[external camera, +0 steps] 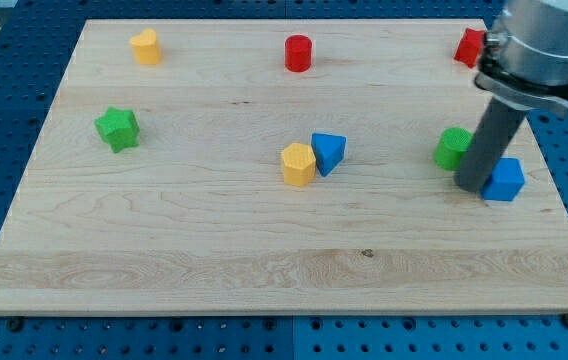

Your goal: Slide the green circle below the green star

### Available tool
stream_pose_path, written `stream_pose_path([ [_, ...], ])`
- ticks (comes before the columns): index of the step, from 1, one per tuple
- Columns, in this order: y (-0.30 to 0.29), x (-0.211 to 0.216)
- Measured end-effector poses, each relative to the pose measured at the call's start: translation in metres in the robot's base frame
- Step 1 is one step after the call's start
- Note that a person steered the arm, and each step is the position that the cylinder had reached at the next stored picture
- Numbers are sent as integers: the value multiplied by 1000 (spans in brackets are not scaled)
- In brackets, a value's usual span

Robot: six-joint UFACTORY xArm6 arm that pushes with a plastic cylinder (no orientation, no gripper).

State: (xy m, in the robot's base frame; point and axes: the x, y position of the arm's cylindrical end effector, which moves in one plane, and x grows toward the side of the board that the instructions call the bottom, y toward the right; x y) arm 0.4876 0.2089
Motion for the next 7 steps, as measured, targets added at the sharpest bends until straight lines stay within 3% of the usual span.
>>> stream_pose_path([
  [2, 7, 22],
  [5, 66, 19],
  [7, 22, 36],
])
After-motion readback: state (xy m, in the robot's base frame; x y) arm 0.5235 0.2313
